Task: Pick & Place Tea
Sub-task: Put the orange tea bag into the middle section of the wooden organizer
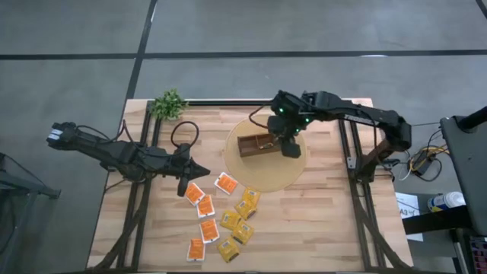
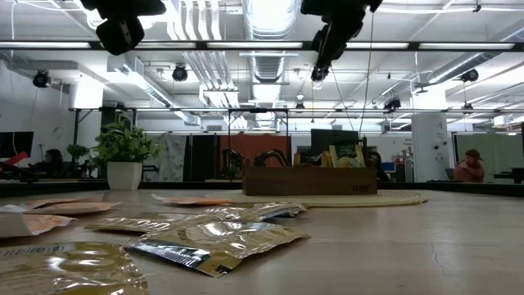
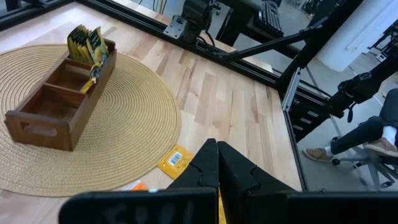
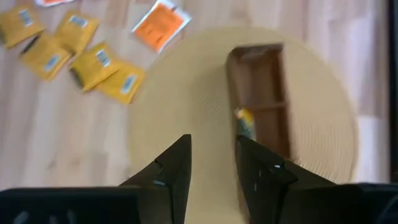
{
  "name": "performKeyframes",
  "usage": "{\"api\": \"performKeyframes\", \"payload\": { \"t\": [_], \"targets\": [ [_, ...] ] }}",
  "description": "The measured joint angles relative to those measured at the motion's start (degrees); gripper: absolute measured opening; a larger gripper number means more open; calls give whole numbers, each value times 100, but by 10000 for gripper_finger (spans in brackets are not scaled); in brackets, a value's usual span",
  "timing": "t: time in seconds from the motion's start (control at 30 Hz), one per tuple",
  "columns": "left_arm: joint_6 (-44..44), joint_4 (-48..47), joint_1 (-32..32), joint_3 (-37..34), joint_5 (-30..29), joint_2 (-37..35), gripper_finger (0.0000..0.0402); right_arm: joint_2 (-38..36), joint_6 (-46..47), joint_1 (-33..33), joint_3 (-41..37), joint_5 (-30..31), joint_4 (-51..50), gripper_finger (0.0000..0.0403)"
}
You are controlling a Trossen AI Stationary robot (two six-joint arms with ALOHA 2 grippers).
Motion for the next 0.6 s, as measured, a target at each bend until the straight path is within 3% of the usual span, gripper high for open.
{"api": "performKeyframes", "payload": {
  "t": [0.2, 0.3, 0.6],
  "targets": [
    [-2, 4, -1, 0, 0, 0, 0, -165, -167, -8, -962, 128, 903, 120],
    [-3, 4, 0, 0, -52, 0, 0, -53, -303, -15, -1264, 475, 1083, 128],
    [-11, 5, -1, 0, -188, 0, 0, 611, -915, -17, -1377, 918, 1186, 182]
  ]
}}
